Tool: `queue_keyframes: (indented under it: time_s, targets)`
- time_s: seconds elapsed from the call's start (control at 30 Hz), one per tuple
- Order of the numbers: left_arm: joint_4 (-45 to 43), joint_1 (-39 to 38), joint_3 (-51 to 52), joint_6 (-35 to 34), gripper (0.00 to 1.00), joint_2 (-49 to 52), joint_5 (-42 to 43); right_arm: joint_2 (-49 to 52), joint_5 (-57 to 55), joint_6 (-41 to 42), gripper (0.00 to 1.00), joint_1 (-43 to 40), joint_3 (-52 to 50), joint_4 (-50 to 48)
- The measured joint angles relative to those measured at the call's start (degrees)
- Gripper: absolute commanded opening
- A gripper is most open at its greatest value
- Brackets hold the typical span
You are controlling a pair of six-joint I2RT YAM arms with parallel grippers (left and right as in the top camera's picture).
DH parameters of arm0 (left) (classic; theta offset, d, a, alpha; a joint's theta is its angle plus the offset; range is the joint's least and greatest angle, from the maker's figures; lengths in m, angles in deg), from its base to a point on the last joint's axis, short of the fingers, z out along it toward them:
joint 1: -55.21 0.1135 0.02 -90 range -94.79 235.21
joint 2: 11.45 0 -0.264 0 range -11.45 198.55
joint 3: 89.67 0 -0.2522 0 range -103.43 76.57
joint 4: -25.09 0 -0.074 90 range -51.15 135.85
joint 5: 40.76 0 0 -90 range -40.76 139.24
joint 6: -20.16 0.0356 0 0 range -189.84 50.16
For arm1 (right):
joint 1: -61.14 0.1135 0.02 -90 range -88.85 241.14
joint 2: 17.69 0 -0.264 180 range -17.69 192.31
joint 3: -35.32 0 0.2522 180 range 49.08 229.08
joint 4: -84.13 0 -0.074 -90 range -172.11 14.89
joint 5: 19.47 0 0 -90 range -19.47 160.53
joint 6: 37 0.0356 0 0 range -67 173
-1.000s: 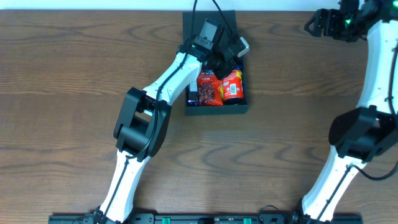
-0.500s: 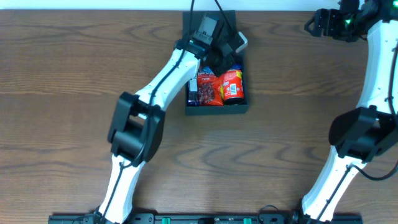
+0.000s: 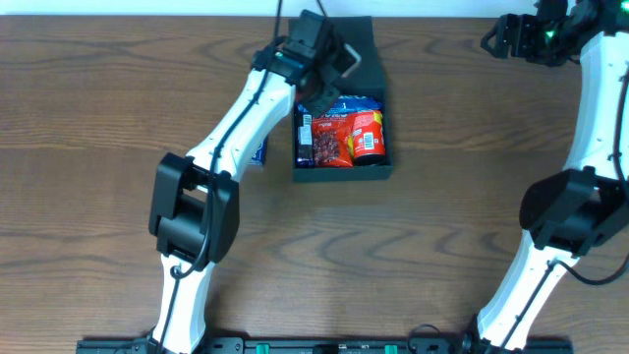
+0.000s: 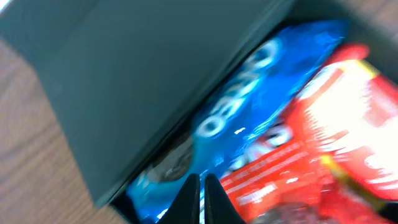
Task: Pack container
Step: 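Withdraw the left gripper and move it to the Eclipse tin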
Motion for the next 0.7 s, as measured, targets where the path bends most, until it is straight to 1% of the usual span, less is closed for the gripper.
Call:
queue_keyframes:
  time_s: [0.17, 0.57, 0.7]
  targets:
    - [-2.2, 2.8, 3.5, -1.4, 0.06, 0.0, 3.1, 0.0, 0.0, 0.0, 0.85, 0.0, 0.0, 0.0]
    - [-7.9, 2.2, 8.4, -2.0, 0.06, -0.6, 5.8, 0.0, 0.0, 0.0, 0.85, 0.0, 0.0, 0.0]
    - [-8.2, 2.2, 9.9, -2.0, 0.06, -0.9, 6.3, 0.0, 0.0, 0.0, 0.86, 0.0, 0.0, 0.0]
